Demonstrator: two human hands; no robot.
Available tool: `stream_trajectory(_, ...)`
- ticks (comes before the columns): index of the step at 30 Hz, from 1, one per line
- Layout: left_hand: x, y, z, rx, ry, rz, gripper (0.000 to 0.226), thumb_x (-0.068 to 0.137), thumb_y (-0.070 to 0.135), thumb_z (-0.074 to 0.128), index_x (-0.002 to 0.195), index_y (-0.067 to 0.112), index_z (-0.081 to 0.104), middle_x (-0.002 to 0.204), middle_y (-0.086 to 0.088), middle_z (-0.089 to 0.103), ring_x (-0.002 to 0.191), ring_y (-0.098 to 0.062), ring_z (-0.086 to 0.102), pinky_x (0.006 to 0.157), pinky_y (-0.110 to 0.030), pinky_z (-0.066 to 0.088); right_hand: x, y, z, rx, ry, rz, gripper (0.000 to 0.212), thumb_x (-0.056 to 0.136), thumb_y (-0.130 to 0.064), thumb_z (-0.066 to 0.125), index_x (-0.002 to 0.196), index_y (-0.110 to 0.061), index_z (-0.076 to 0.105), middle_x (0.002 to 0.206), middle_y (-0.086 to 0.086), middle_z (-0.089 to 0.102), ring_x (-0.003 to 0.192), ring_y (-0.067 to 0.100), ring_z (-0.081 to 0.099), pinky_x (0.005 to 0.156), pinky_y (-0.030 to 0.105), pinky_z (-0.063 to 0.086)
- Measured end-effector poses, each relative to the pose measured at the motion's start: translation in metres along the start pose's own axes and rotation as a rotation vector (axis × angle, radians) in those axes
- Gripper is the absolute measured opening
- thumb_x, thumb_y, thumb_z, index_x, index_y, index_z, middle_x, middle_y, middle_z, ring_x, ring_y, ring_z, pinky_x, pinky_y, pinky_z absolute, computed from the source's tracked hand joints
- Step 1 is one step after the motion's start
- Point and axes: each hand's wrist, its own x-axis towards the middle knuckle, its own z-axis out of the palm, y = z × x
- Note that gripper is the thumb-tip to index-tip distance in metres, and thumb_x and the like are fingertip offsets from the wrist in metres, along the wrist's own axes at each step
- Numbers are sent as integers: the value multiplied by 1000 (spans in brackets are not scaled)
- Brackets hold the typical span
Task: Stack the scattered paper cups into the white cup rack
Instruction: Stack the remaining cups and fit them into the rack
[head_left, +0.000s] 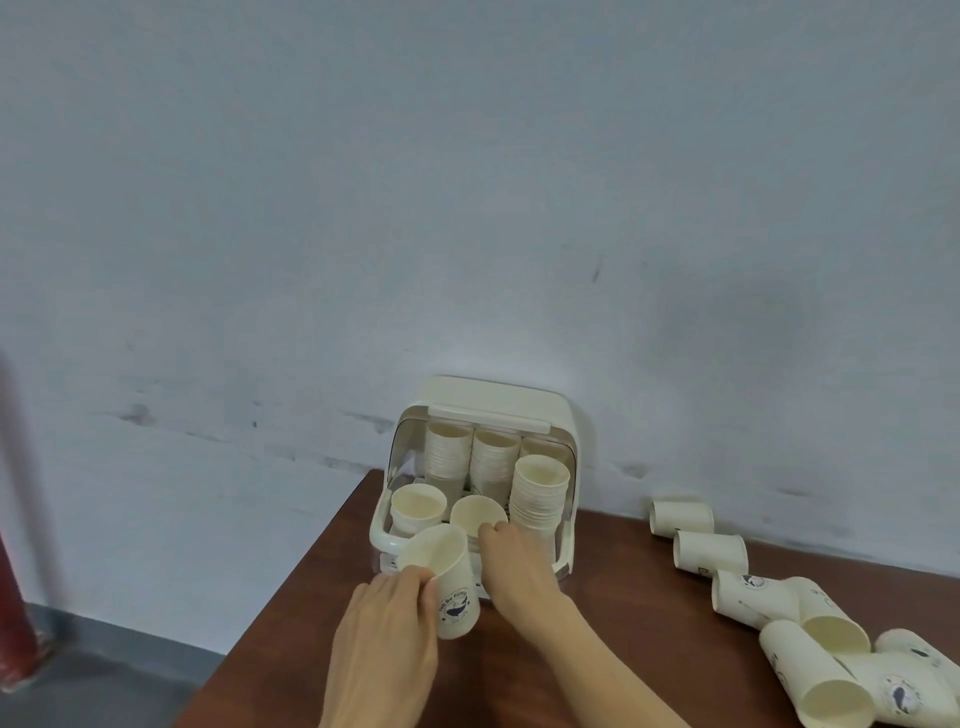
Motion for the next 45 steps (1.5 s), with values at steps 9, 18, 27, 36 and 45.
stream_trajectory(9,85,-3,11,152,66,128,16,84,11,65,72,18,58,61,4,56,56,-19,50,55,-31,43,3,2,16,13,89,8,24,67,8,63,85,-7,62,79,11,62,74,30,62,59,36,44)
stream_trajectory(18,103,-36,43,309,-196,53,26,64,-5,74,72,13,57,63,-4,60,55,-24,52,54,-31,39,4,3,34,-67,151,10,35,41,3,77,68,-13,61,59,5,57,49,20,54,41,29,45)
stream_trajectory(27,98,-34,61,376,-401,55,27,89,2,40,109,12,55,110,-8,62,97,-28,58,70,-30,30,6,-1,40,-151,194,50,24,71,-3,38,69,-11,60,61,8,56,51,23,54,44,33,46)
stream_trajectory(36,91,-34,66,408,-551,51,29,89,4,39,113,13,52,114,-6,61,105,-27,57,80,-34,40,4,-4,34,-123,112,58,34,71,-4,27,69,-12,60,60,6,56,50,21,53,44,31,45)
stream_trajectory(45,66,-11,43,186,-426,33,33,96,14,36,128,15,44,118,-2,59,107,-23,55,78,-32,41,-31,8,1,52,60,6,76,84,5,40,151,-1,6,134,17,47,118,33,47,97,41,42)
